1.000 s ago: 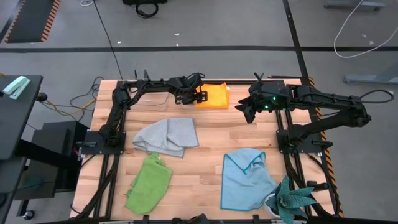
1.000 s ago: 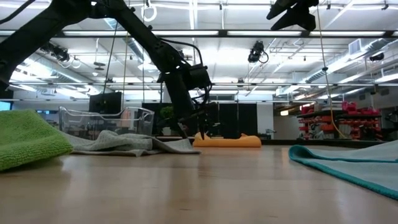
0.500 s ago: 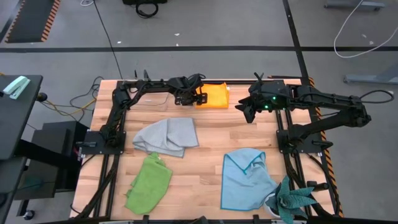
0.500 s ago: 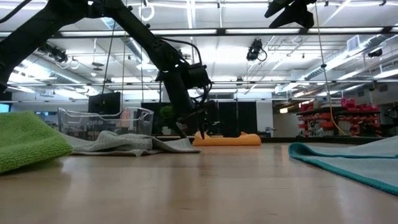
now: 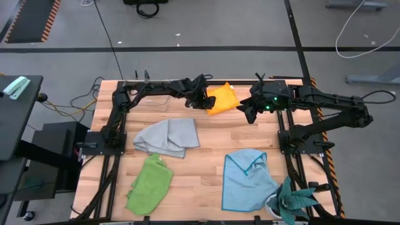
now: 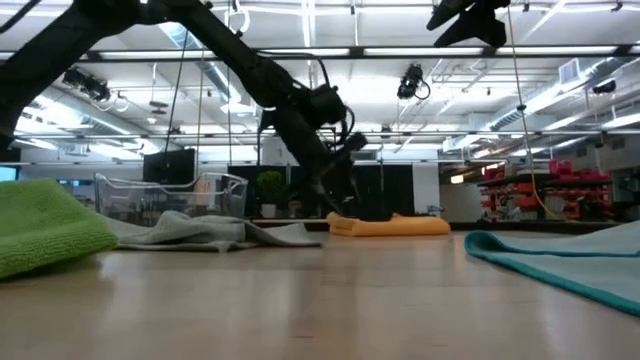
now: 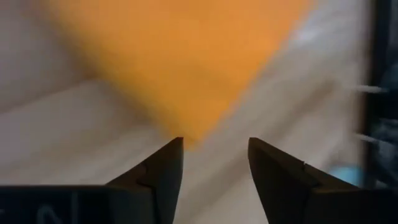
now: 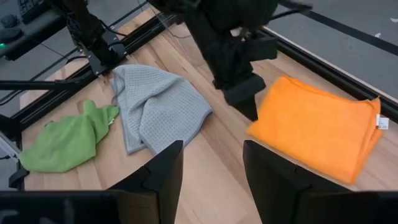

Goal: Fold microfiber towels
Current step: Put the orange microfiber cloth into the transparent bin

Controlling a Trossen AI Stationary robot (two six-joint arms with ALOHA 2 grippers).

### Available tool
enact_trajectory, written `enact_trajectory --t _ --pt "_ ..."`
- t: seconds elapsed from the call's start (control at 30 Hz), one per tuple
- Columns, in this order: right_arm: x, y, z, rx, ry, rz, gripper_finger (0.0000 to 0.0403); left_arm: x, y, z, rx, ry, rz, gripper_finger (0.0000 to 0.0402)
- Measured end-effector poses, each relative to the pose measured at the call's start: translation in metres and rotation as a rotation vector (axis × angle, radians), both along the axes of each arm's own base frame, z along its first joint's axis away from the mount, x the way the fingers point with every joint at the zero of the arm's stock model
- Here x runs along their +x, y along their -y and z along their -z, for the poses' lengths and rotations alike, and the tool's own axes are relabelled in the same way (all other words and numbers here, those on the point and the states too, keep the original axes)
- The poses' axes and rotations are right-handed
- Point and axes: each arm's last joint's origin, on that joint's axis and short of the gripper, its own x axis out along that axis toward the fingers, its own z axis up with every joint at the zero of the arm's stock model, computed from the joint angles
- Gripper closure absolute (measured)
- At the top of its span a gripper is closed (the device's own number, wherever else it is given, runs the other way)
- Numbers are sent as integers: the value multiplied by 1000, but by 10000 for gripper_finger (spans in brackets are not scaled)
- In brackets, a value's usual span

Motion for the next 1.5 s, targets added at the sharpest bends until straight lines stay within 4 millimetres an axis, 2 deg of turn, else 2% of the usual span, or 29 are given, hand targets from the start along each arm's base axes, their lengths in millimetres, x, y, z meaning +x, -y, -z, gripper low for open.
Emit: enact_trajectory --t 0.13,0.3,0.43,0.53,0.7,0.83,0.97,1.13,1.27,1.5 --pt "0 -1 0 4 -2 -4 229 4 -2 -5 14 39 -40 228" --pt "-1 -1 1 11 -13 -10 229 10 8 -6 11 66 -26 227" --pt "-2 -1 3 13 -40 -11 229 22 10 -12 67 165 -99 223" --pt "-3 -1 4 14 -51 -11 229 25 11 -12 97 167 -146 222" --pt "-5 -2 6 24 -80 -21 229 27 17 -10 132 136 -239 229" --pt "-5 -2 7 19 -96 -28 229 35 29 -7 167 148 -275 237" --pt "-6 -2 8 19 -108 -41 229 44 39 2 143 170 -392 243" --pt "-6 -5 8 30 -110 -62 229 51 32 12 109 272 -478 249" --pt "-6 -10 9 46 -111 -88 229 49 27 12 151 248 -433 257" --pt "-6 -14 9 27 -119 -122 229 43 34 15 121 138 -338 281"
